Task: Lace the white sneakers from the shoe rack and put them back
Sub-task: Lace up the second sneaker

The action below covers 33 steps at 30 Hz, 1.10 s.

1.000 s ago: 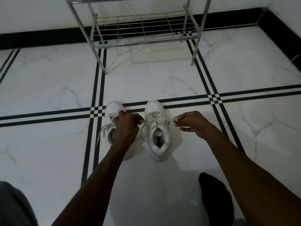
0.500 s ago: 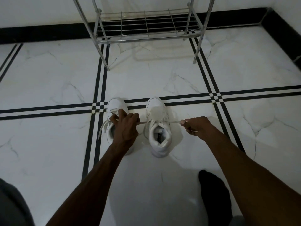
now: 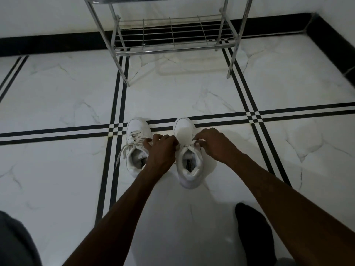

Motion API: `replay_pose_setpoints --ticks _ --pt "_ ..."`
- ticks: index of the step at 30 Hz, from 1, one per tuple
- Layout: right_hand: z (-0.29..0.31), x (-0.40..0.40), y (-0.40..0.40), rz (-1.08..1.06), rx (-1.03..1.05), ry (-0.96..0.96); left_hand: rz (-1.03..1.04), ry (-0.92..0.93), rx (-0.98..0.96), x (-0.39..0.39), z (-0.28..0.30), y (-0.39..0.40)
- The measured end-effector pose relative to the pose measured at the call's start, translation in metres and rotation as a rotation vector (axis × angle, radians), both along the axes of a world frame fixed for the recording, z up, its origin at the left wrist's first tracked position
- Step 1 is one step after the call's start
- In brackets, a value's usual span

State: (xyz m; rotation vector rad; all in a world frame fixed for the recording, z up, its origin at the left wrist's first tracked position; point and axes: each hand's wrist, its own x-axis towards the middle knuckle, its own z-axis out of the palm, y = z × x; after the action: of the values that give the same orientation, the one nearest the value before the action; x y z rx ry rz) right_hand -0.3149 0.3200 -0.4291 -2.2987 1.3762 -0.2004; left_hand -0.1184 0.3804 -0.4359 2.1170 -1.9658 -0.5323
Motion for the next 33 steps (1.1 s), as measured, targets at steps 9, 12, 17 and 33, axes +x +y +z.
replay_pose_setpoints --ticks 9,12,17,33 --pt "-0.021 -0.015 0.017 -0.023 -0.319 0.171 -0.058 -0.14 -0.204 -0.004 -0.009 0.014" --pt "-0.025 -0.012 0.018 -0.048 -0.27 0.126 -0.086 -0.177 -0.213 -0.003 -0.011 0.012" --pt "-0.032 -0.01 0.019 -0.087 -0.188 0.082 -0.067 -0.161 -0.131 -0.003 -0.013 0.011" --pt "0.0 0.005 0.025 -0.297 0.615 -0.272 0.551 0.26 0.027 0.102 0.006 0.019"
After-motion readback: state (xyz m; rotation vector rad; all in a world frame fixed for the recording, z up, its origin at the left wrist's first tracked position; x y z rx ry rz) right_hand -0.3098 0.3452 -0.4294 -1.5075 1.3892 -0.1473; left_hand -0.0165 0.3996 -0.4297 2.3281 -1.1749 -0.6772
